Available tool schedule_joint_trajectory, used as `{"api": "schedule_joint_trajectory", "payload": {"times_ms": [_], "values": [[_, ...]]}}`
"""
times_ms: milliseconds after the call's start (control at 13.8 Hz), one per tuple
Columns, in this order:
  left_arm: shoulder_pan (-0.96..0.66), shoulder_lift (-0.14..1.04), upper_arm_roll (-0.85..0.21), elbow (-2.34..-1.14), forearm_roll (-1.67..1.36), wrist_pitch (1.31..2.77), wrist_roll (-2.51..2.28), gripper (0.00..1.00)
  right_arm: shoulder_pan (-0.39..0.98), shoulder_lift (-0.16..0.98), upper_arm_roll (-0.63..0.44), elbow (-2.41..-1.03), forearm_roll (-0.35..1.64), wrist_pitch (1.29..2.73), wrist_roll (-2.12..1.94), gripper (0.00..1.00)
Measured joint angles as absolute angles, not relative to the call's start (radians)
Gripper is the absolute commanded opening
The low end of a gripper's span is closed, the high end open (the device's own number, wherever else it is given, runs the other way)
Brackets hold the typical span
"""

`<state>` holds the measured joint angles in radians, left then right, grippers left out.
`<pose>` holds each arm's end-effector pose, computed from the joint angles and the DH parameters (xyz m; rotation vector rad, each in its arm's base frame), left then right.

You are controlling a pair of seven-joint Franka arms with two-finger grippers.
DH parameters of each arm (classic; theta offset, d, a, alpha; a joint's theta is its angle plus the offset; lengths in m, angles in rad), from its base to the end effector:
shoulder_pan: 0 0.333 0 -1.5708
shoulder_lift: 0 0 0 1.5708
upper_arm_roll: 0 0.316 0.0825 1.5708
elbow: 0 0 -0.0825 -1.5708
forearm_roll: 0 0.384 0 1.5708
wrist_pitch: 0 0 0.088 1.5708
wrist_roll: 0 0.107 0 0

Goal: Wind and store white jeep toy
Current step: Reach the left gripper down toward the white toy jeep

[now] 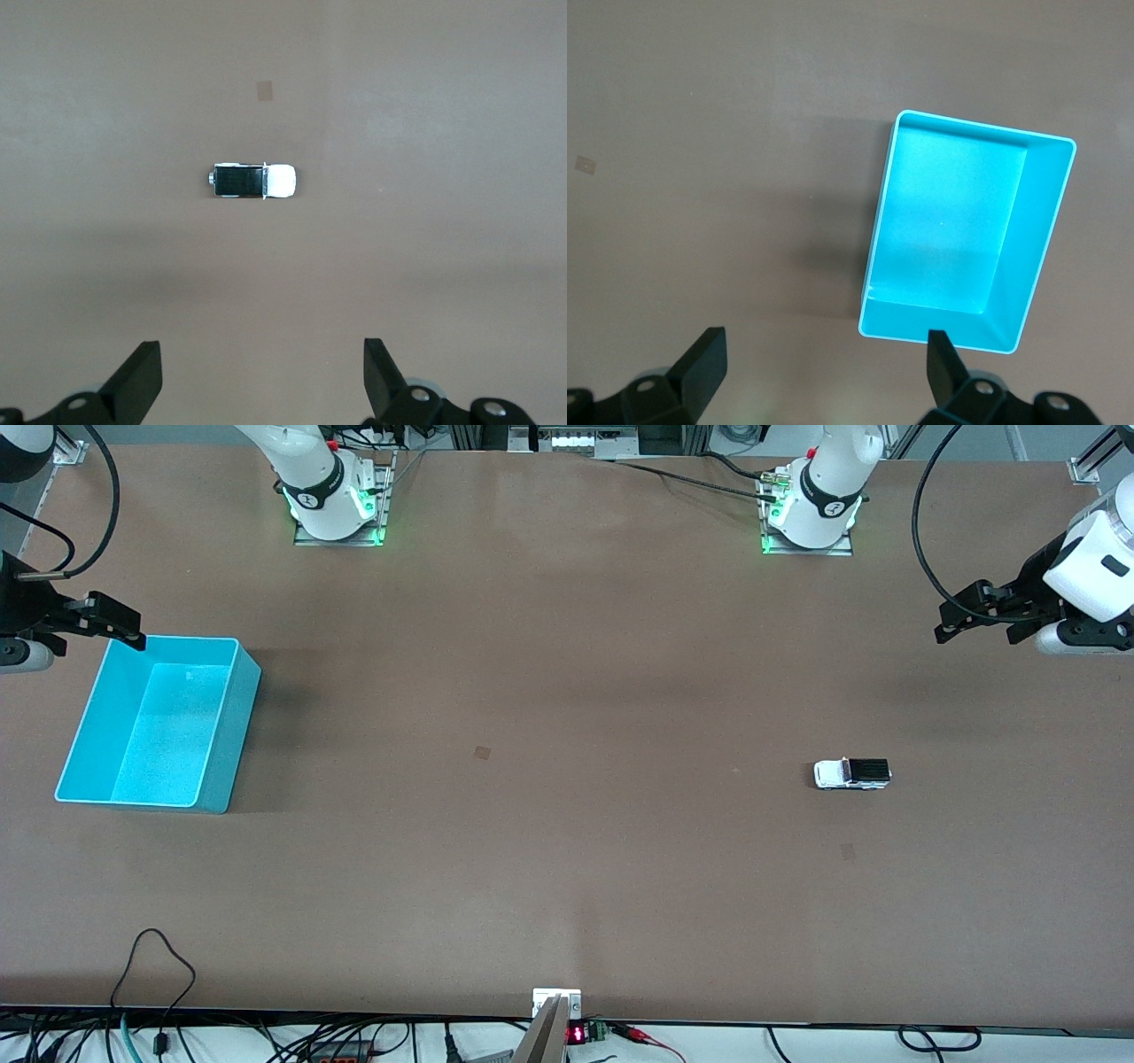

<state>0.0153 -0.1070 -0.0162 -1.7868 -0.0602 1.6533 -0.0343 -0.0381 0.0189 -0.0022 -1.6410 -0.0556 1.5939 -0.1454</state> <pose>0.5241 -0.0068 0.5871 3.0830 0.0605 -0.0424 0.5584 -0.0283 0.5830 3.0859 0.1671 -0.1095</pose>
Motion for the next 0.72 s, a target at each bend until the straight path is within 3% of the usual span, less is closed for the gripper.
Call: {"api": "schedule_joint_trajectory", "payload": {"times_ms": [723], "values": [[0.015,-0.088,-0.021,-1.863,-0.060,1.664,-0.033,1.00,-0.038,0.019,-0.002,-1.641,-0.056,1.594,-0.145,1.00]]}}
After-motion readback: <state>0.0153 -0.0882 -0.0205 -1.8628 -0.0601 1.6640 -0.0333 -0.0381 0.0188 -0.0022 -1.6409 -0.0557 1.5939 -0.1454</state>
